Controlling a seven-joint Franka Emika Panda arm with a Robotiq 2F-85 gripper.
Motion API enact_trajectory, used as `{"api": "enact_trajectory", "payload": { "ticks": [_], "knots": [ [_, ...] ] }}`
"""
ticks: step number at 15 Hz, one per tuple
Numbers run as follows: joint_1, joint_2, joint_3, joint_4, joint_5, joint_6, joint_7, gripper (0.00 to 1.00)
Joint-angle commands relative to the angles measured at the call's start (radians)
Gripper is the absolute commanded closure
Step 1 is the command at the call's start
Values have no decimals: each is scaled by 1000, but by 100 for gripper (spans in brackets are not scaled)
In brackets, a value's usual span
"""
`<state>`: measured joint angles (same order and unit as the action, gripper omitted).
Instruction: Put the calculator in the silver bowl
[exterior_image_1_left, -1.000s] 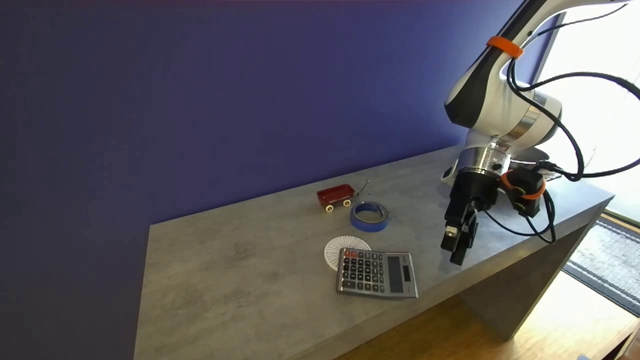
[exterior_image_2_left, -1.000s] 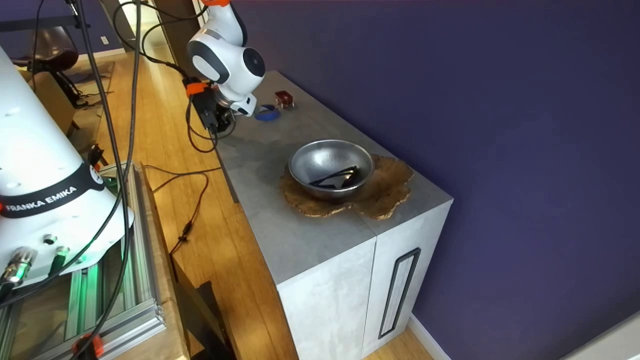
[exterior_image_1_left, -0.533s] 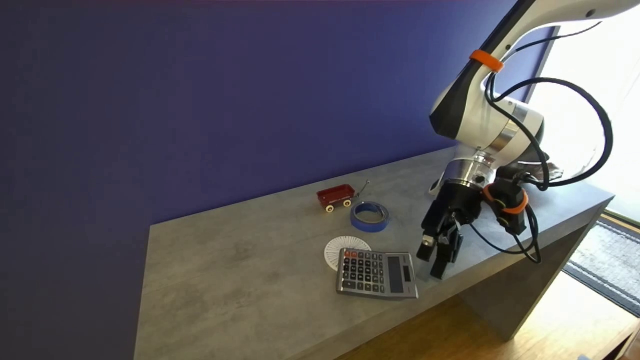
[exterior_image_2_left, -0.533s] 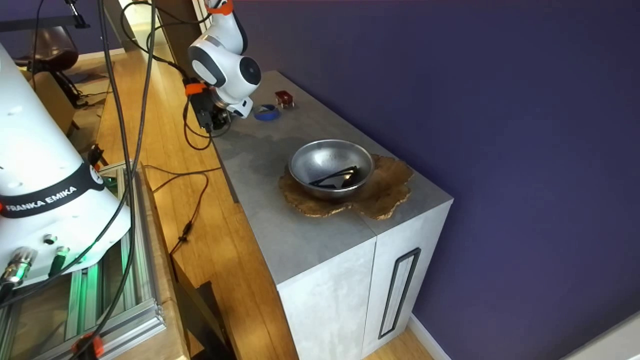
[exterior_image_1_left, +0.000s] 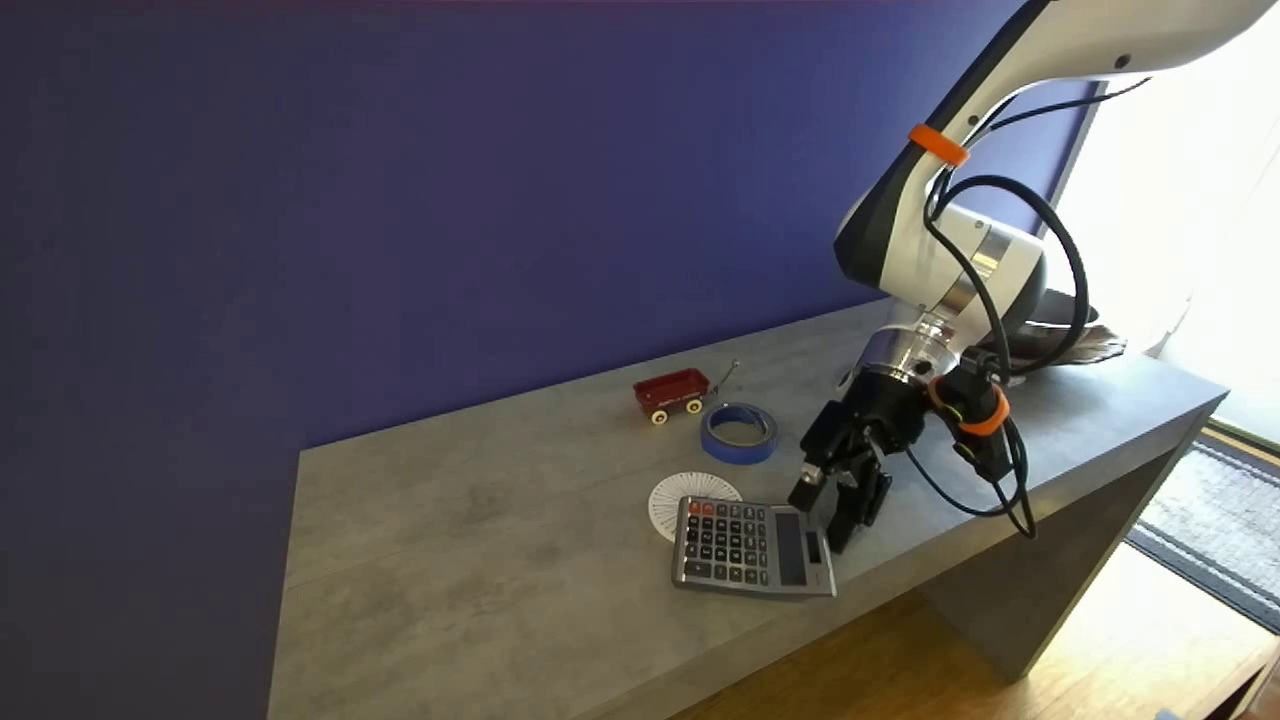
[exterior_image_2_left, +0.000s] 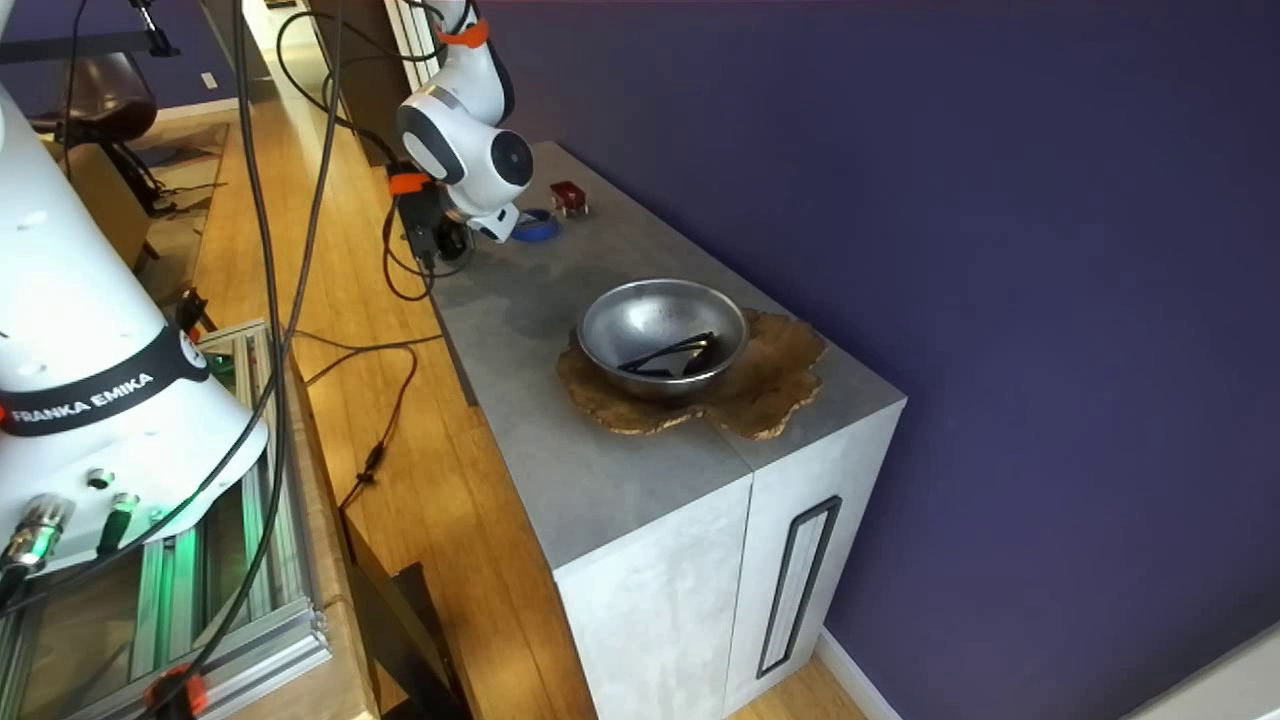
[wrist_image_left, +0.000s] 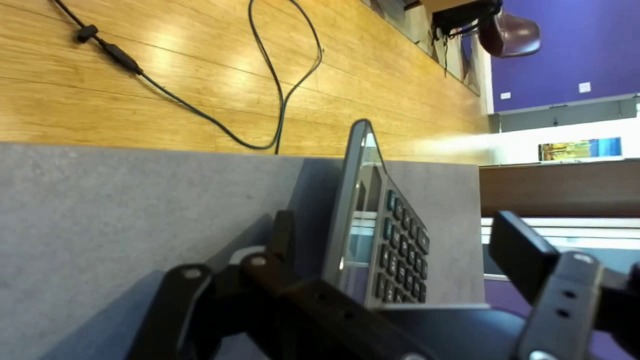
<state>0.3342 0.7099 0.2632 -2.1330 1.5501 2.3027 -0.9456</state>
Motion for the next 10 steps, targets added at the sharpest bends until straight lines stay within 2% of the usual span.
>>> {"api": "enact_trajectory", "payload": {
  "ticks": [1,3,10],
  "knots": [
    [10,36,-20,40,31,-6,-28,6],
    [9,39,-20,43,20,-22,-27,28],
    [10,62,-18,71,25,-22,-115,78]
  ]
}}
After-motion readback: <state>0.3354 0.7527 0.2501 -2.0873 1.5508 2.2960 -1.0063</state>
